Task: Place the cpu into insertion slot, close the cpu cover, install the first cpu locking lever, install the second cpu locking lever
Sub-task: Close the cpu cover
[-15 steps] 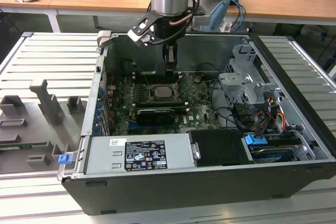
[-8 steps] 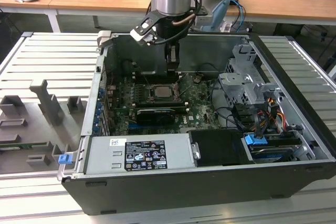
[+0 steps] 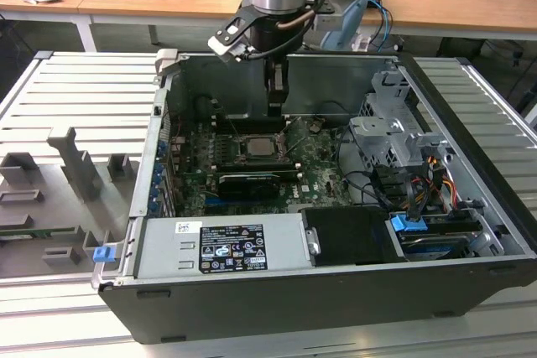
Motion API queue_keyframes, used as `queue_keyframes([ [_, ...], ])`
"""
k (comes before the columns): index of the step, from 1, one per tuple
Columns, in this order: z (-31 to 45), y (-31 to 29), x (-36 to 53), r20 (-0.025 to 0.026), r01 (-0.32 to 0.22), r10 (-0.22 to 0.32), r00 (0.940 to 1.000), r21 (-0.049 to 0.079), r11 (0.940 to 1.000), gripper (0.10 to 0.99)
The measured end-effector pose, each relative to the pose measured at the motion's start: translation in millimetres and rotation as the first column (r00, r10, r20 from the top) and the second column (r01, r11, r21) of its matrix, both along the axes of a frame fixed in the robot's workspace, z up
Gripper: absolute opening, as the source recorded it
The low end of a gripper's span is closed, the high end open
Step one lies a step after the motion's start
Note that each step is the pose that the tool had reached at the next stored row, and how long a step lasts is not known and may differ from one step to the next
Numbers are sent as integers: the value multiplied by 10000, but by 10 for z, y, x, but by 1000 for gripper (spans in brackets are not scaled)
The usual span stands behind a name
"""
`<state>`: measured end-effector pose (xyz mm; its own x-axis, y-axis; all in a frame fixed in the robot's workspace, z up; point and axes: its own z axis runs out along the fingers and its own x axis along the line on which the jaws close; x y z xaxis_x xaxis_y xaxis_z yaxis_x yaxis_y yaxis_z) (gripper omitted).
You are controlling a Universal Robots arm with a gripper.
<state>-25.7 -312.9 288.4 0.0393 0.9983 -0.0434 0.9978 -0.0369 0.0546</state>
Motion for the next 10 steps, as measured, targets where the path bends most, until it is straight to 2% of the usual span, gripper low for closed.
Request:
queue_keyframes([
  [8, 116, 1, 5, -2, 0, 0, 10000, -29, 10000, 106],
  [10, 129, 1, 25, -19, 0, -1, 10000, -30, 10000, 106],
])
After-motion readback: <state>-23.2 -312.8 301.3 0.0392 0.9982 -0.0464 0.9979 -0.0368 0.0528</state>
